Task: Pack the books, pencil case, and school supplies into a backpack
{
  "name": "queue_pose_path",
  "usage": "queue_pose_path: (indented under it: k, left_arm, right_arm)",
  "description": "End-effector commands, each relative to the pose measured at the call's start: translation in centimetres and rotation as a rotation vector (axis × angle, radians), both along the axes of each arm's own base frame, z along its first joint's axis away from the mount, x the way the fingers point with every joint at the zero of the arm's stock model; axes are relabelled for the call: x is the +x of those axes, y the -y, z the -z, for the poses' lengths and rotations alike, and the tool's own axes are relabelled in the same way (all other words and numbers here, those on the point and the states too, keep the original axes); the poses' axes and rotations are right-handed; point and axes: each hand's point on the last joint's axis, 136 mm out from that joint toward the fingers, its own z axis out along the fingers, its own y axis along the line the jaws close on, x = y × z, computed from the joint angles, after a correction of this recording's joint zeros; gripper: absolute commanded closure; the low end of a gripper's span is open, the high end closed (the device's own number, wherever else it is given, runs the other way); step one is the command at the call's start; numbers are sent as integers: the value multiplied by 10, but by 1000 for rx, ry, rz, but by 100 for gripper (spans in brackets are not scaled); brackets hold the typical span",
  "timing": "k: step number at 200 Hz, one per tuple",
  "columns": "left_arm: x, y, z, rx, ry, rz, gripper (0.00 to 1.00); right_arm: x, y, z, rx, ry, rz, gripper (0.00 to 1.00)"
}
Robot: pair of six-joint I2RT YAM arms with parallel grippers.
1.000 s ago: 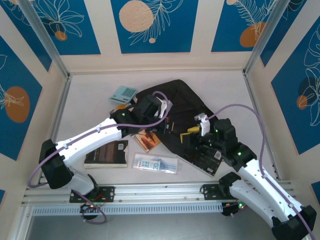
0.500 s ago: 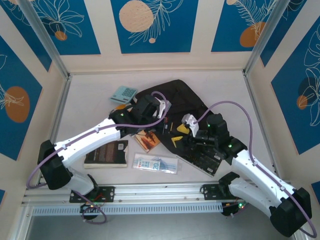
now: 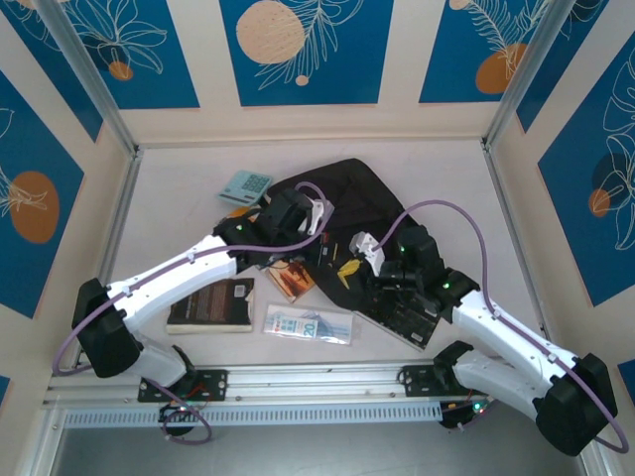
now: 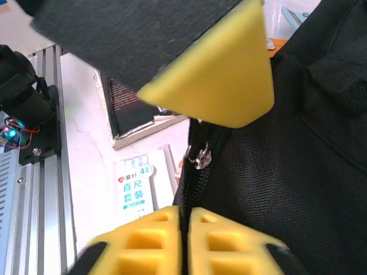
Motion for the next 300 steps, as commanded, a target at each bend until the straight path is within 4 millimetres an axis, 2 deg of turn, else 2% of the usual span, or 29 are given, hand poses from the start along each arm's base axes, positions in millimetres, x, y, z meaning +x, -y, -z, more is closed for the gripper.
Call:
queue_pose_path:
  k: [1, 82, 142, 168, 202, 224, 228, 237, 240, 254, 275, 300]
  left_arm:
    - [6, -6, -16, -53, 23, -15, 100]
    - [48, -51, 13, 33, -17, -172, 100]
    - [80, -88, 20, 165, 2, -318, 100]
    - [89, -90, 23, 189, -6, -347, 100]
    - [101, -90, 14, 210, 15, -362, 100]
    - [101, -73, 4, 139, 8, -309, 100]
    - [100, -70, 1, 123, 7, -295, 100]
    - [99, -65, -4, 97, 5, -273, 100]
    - [98, -64, -6, 90, 7, -267, 100]
    - [95, -61, -13, 76, 14, -245, 100]
    - [89, -62, -17, 62, 15, -232, 100]
    - [75, -54, -7, 35, -31, -186, 100]
  right_arm:
    - [-5, -1, -8, 4, 14, -24, 100]
    - [-14, -9, 3, -21, -20, -61, 100]
    - [-14, -9, 10, -61, -22, -55, 100]
    - [-10, -6, 12, -80, -20, -26, 100]
    - [-8, -4, 12, -83, -26, 0, 100]
    - [3, 0, 0, -44, -8, 85, 100]
    - [6, 1, -4, -34, -12, 113, 95]
    - [16, 6, -17, 3, -28, 202, 76]
    - [17, 7, -20, 11, -34, 218, 74]
    - [26, 17, -40, 62, -49, 315, 72]
    - [33, 38, -59, 116, -80, 450, 66]
    - [28, 51, -76, 143, -62, 476, 61]
